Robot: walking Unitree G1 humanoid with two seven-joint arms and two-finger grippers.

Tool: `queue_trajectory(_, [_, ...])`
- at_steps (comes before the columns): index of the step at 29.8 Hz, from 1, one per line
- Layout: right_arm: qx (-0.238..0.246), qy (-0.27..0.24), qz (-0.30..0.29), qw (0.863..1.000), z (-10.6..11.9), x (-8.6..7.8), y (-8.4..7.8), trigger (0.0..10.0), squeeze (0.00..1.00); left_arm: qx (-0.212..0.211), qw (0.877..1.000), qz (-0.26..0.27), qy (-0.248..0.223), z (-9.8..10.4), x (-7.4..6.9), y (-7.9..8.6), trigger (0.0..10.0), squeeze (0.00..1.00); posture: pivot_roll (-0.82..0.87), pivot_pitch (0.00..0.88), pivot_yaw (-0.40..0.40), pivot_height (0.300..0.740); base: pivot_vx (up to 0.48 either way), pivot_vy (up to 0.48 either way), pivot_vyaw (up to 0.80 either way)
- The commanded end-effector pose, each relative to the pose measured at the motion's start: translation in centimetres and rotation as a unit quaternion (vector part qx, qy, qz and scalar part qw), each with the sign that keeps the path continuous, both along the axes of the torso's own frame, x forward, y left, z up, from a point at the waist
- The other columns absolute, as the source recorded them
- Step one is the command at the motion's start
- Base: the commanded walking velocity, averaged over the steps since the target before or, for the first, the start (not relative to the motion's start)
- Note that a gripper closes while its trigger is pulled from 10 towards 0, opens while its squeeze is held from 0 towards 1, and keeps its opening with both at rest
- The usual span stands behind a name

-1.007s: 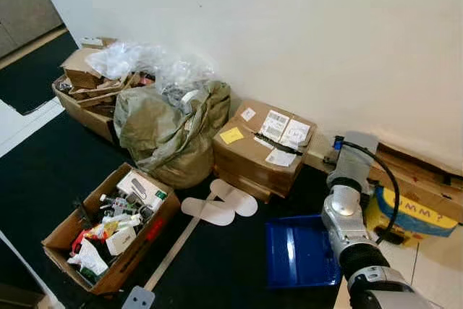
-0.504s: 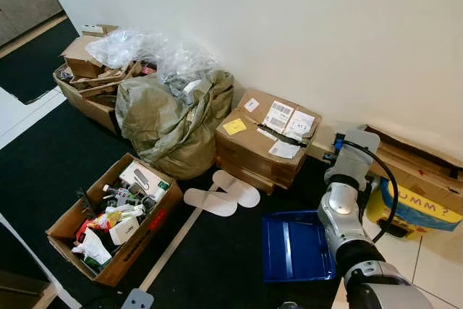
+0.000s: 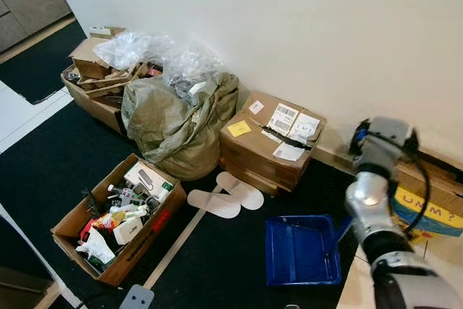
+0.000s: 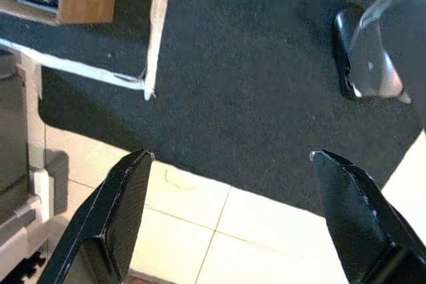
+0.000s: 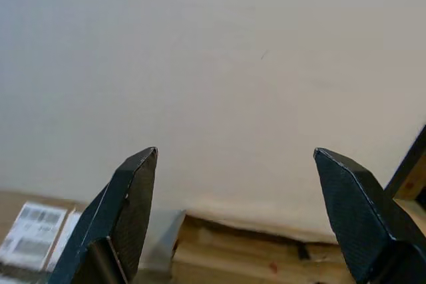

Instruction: Sweep floor

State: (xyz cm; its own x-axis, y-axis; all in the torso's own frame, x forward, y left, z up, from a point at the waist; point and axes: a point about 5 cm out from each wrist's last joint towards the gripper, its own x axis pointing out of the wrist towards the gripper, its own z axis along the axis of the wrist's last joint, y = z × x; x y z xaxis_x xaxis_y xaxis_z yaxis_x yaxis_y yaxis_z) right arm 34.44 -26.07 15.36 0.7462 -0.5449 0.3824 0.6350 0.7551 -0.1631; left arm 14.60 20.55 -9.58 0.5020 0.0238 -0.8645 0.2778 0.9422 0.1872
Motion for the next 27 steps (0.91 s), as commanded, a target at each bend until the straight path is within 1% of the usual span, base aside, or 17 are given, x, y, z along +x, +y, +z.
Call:
queue_trajectory(1, [-0.006, -0.004, 0.000, 1.000, -0.1, -0.1, 0.1, 10.0, 1.00, 0.006, 1.000, 0.002, 0.020, -0.4, -1.1, 0.3, 10.0, 0.00, -0.04, 0.127, 0.114, 0.740, 0.000, 0.000, 0.00])
queue_trajectory(2, [-0.025, -0.028, -0.018, 0.999, 1.2, -0.2, -0.9, 10.0, 1.00, 0.005, 1.000, 0.003, 0.017, -0.3, -0.8, 0.1, 10.0, 0.00, -0.05, 0.111, 0.113, 0.740, 0.000, 0.000, 0.00])
queue_trajectory(6, [-0.048, -0.062, -0.029, 0.997, 2.9, -0.3, -1.5, 10.0, 0.98, 0.003, 1.000, 0.003, 0.016, -0.3, -0.4, -0.1, 10.0, 0.00, -0.06, 0.087, 0.108, 0.740, 0.000, 0.000, 0.00])
queue_trajectory(10, [-0.051, -0.070, -0.027, 0.996, 3.3, -0.2, -1.6, 10.0, 0.98, 0.003, 1.000, 0.004, 0.017, -0.2, -0.3, -0.2, 10.0, 0.00, -0.07, 0.078, 0.107, 0.740, 0.000, 0.000, 0.00])
queue_trajectory(11, [-0.049, -0.076, 0.004, 0.996, 3.9, 0.3, -0.8, 10.0, 0.93, 0.002, 1.000, 0.004, 0.017, -0.2, -0.1, -0.3, 10.0, 0.00, -0.08, 0.057, 0.101, 0.740, 0.000, 0.000, 0.00])
queue_trajectory(12, [-0.049, -0.076, 0.004, 0.996, 3.9, 0.3, -0.8, 10.0, 0.93, 0.002, 1.000, 0.004, 0.017, -0.2, -0.1, -0.3, 10.0, 0.00, -0.08, 0.057, 0.101, 0.740, 0.000, 0.000, 0.00])
queue_trajectory(13, [-0.045, -0.070, 0.028, 0.996, 3.8, 0.5, -0.2, 10.0, 0.57, 0.002, 1.000, 0.004, 0.017, -0.2, 0.0, -0.4, 10.0, 0.00, -0.08, 0.042, 0.096, 0.740, 0.000, 0.000, 0.00])
queue_trajectory(15, [-0.044, -0.065, 0.043, 0.996, 3.7, 0.7, 0.2, 10.0, 0.57, 0.002, 1.000, 0.005, 0.017, -0.2, 0.1, -0.5, 10.0, 0.00, -0.08, 0.042, 0.096, 0.740, 0.000, 0.000, 0.00])
queue_trajectory(16, [-0.039, -0.041, 0.080, 0.995, 3.0, 1.0, 0.9, 10.0, 0.00, 0.002, 1.000, 0.006, 0.015, -0.1, 0.2, -0.6, 10.0, 0.00, -0.09, 0.025, 0.091, 0.740, 0.000, 0.000, 0.00])
queue_trajectory(17, [-0.031, -0.009, 0.124, 0.992, 1.9, 1.2, 1.9, 10.0, 0.00, 0.001, 1.000, 0.007, 0.013, -0.1, 0.4, -0.7, 10.0, 0.00, -0.09, 0.010, 0.087, 0.740, 0.000, 0.000, 0.00])
queue_trajectory(19, [-0.031, -0.009, 0.124, 0.992, 1.9, 1.2, 1.9, 10.0, 0.00, 0.001, 1.000, 0.007, 0.013, -0.1, 0.4, -0.7, 10.0, 0.00, -0.09, 0.010, 0.087, 0.740, 0.000, 0.000, 0.00])
queue_trajectory(21, [-0.027, 0.012, 0.152, 0.988, 1.2, 1.3, 2.6, 10.0, 0.00, 0.001, 1.000, 0.009, 0.012, 0.0, 0.5, -0.7, 10.0, 0.00, -0.09, 0.010, 0.087, 0.740, 0.000, 0.000, 0.00])
queue_trajectory(22, [-0.022, 0.100, 0.262, 0.960, -2.3, 1.0, 5.2, 10.0, 0.00, -0.001, 1.000, 0.013, 0.006, 0.1, 1.0, -0.9, 10.0, 0.00, -0.11, 0.000, 0.084, 0.740, 0.000, 0.000, 0.00])
queue_trajectory(23, [-0.022, 0.100, 0.262, 0.960, -2.3, 1.0, 5.2, 10.0, 0.00, -0.001, 1.000, 0.013, 0.006, 0.1, 1.0, -0.9, 10.0, 0.00, -0.11, 0.000, 0.084, 0.740, 0.000, 0.000, 0.00])
queue_trajectory(25, [-0.030, 0.156, 0.311, 0.937, -4.7, 0.2, 6.6, 10.0, 0.00, -0.003, 1.000, 0.017, 0.002, 0.2, 1.3, -1.1, 10.0, 0.00, -0.13, 0.000, 0.079, 0.740, 0.000, 0.000, 0.00])
queue_trajectory(26, [-0.030, 0.156, 0.311, 0.937, -4.7, 0.2, 6.6, 10.0, 0.00, -0.003, 1.000, 0.017, 0.002, 0.2, 1.3, -1.1, 10.0, 0.00, -0.13, 0.000, 0.079, 0.740, 0.000, 0.000, 0.00])
queue_trajectory(27, [-0.031, 0.186, 0.314, 0.931, -6.0, -0.2, 6.8, 10.0, 0.00, -0.004, 1.000, 0.024, 0.000, 0.2, 1.4, -1.1, 10.0, 0.00, -0.14, 0.000, 0.068, 0.740, 0.000, 0.000, 0.00])
